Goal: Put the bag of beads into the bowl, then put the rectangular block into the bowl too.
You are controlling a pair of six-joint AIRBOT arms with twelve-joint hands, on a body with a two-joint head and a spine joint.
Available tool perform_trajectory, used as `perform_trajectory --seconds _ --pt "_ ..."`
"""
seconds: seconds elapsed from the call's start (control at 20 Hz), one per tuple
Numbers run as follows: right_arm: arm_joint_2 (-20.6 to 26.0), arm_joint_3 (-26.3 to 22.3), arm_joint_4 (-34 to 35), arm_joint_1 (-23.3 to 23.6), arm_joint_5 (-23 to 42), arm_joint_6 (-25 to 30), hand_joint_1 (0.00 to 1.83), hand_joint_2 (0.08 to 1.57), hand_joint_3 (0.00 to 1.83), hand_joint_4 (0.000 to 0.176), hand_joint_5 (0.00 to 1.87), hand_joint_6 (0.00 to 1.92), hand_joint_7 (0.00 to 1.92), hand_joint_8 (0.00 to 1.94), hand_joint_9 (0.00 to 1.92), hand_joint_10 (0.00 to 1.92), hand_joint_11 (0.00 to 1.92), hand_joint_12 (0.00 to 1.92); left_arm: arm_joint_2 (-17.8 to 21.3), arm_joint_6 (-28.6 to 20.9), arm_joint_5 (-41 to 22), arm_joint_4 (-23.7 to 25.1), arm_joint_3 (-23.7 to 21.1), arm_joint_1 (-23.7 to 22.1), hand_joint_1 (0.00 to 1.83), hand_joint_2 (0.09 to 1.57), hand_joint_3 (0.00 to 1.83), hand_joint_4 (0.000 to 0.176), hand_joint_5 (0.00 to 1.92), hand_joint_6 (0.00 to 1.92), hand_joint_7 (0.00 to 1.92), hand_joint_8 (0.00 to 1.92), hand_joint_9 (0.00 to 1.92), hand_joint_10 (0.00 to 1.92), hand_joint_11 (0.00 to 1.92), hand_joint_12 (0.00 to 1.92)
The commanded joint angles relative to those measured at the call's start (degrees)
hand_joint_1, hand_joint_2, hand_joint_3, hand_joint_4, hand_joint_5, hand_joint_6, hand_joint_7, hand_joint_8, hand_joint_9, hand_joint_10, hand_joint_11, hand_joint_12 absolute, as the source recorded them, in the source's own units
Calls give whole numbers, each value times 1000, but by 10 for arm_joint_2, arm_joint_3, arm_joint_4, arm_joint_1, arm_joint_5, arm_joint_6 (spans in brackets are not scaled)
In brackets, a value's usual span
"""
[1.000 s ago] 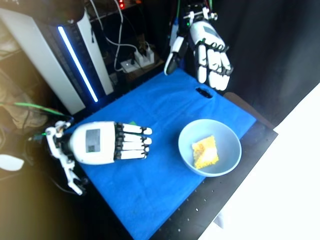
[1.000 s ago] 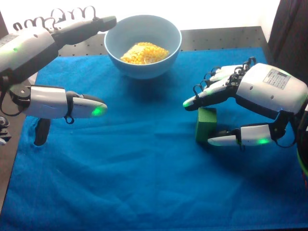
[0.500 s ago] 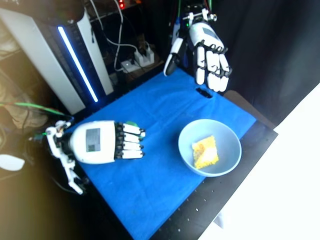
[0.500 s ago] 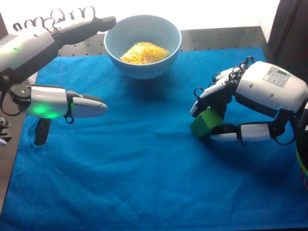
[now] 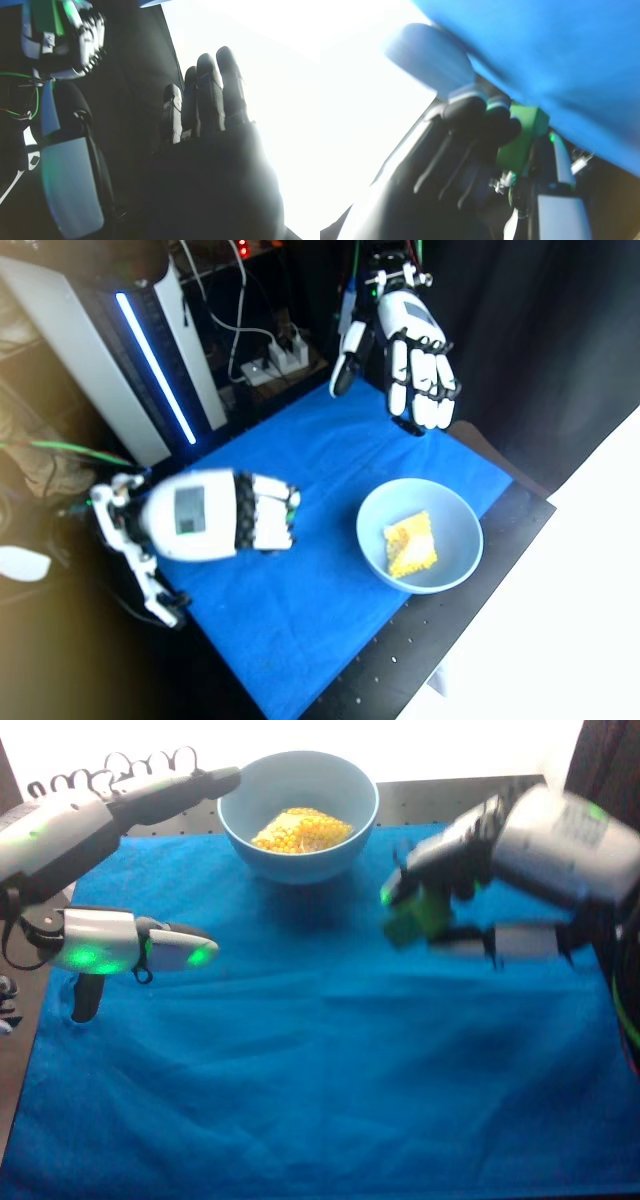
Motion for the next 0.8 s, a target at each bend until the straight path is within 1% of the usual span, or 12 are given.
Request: perform_trajectory --seconds 0.0,0.05,0.15,0.2,0.25,0.3,0.35,0.4,0.45,0.5,0.6,0.75 --pt "1 7 28 22 76 0 1158 1111 0 0 991 962 1123 1017 1098 1492 985 1798 0 -3 -79 -8 2 -2 815 948 3 139 149 1 200 3 248 5 0 569" --pt "-5 20 29 41 76 0 1155 1119 0 0 970 997 1071 1126 1066 1546 975 1817 0 -3 -79 -9 2 0 792 947 1 136 148 0 201 1 260 6 0 633" --pt "-26 51 35 71 73 0 1147 1129 0 0 949 1031 1033 1149 1047 1517 971 1821 -1 -3 -79 -9 2 0 776 944 0 133 152 1 203 1 271 6 0 672" --pt "-50 76 44 86 67 0 1159 1106 0 0 1001 943 1017 1094 1027 1491 949 1816 -1 -3 -81 -9 2 0 779 948 2 131 152 1 197 0 263 1 0 678" --pt "-72 100 51 98 57 0 1239 1086 0 0 1122 629 1011 1132 959 1323 867 1683 -2 -3 -85 -10 2 0 800 947 1 119 154 1 184 0 238 0 0 644" --pt "-91 120 52 117 39 0 1254 1077 0 0 1164 531 1014 1128 930 1281 819 1668 -3 -3 -91 -12 3 0 787 946 0 124 145 0 169 0 226 0 0 637" --pt "-122 155 52 137 12 0 1192 1067 0 0 1108 740 1038 1050 962 1431 832 1827 -4 -3 -100 -18 4 0 782 960 3 110 113 0 159 1 213 1 0 586" --pt "-146 181 50 150 -11 0 1192 1067 0 0 1108 740 1038 1050 962 1431 832 1827 -5 -3 -106 -20 6 0 782 960 3 110 113 0 159 1 213 1 0 586" --pt "-164 204 46 159 -33 0 1145 1097 0 0 1021 919 1187 902 1152 1301 1048 1659 -8 -3 -111 -21 9 0 785 967 3 148 28 0 147 0 204 0 0 489" --pt "-180 224 41 165 -52 0 1148 1090 0 0 1037 895 1219 884 1186 1271 1085 1617 -11 -3 -114 -21 12 -1 785 972 5 145 5 0 149 1 205 0 0 486" --pt "-199 253 32 171 -84 0 1155 1069 0 0 1082 822 1238 713 1190 1147 1069 1545 -17 -3 -122 -21 15 -3 764 966 2 150 0 0 163 6 221 7 0 491" --pt "-203 265 32 171 -103 0 1155 1068 0 0 1086 816 1244 695 1191 1137 1068 1540 -18 -3 -140 -25 16 -6 764 966 1 150 0 0 164 5 222 6 0 494"
